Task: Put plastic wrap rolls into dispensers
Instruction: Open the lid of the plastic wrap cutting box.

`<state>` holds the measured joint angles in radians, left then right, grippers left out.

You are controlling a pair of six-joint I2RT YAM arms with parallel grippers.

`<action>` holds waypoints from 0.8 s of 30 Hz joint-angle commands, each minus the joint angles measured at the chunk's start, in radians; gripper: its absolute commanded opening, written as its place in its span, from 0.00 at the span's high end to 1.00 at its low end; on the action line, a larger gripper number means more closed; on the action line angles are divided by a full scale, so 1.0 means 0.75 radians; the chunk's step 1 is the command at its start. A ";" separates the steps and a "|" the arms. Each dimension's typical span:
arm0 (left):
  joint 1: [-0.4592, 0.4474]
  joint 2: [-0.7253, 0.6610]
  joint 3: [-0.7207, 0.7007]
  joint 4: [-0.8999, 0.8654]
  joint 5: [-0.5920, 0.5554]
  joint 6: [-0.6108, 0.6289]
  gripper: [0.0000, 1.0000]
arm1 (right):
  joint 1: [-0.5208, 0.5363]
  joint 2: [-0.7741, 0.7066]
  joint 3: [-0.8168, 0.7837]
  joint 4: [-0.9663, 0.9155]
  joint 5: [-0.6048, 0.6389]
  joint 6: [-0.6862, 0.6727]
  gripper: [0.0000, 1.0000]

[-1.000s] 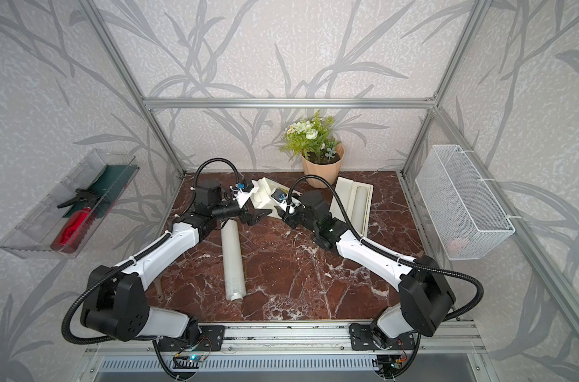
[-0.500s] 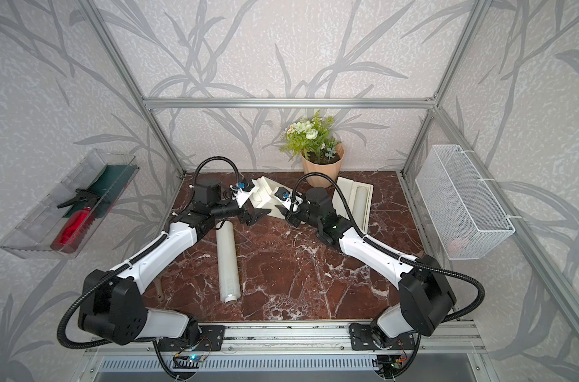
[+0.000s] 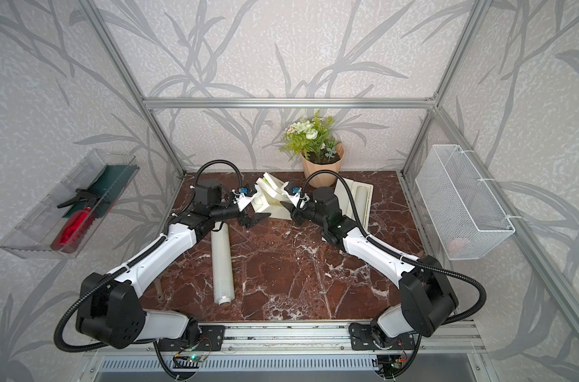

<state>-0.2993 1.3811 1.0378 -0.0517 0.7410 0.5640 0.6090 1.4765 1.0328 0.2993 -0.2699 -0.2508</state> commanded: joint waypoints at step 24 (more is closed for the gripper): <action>-0.065 0.046 -0.016 -0.111 0.113 0.148 1.00 | 0.043 -0.019 -0.069 0.101 0.083 -0.107 0.22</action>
<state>-0.3401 1.3884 1.0214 -0.0826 0.8265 0.6636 0.6270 1.4754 1.0092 0.3752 -0.2356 -0.3328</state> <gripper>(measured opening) 0.875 0.795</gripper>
